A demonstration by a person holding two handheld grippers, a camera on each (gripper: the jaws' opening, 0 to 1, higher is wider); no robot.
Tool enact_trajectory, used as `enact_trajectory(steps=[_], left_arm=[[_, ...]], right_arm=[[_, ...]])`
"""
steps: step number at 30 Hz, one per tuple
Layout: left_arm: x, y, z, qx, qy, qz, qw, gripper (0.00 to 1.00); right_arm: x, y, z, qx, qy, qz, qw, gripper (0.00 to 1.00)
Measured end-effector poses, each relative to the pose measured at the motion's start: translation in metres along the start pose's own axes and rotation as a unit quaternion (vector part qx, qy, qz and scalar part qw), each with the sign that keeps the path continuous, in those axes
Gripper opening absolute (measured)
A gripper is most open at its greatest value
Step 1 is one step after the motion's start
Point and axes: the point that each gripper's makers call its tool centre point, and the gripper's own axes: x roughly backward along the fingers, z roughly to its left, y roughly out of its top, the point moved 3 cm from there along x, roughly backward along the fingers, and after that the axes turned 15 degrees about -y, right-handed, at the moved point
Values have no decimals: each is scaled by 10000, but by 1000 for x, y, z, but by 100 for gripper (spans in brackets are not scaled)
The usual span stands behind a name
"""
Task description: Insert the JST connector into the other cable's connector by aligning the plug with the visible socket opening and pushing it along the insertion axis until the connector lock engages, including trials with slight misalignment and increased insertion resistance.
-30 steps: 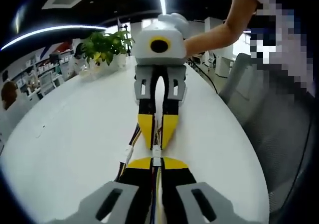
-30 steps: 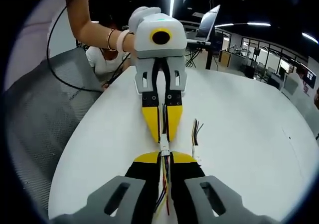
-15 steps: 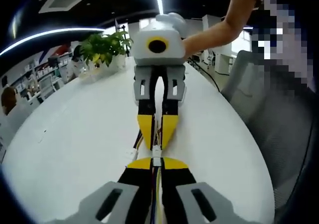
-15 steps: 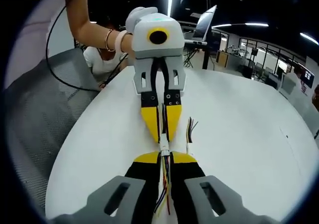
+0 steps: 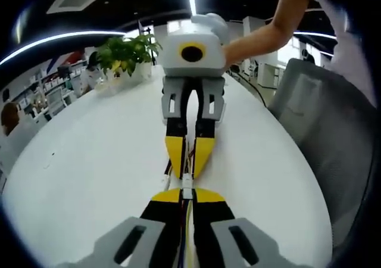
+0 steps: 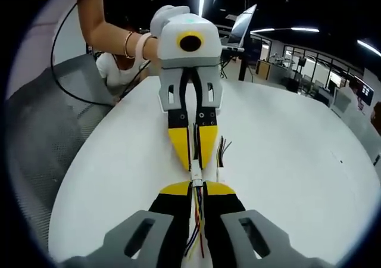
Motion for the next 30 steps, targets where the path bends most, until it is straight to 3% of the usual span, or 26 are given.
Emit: enact_trajectory(steps=[11,30], left_arm=[[-2,-5,1,15,16,67,10000,0],[-5,-15,-4,266,-111,-725,9970,0]], right_arm=[[-3,-5,0,-39,-17,30,10000,4],[-1,-14,6,-642,-106,-608,9960,4]])
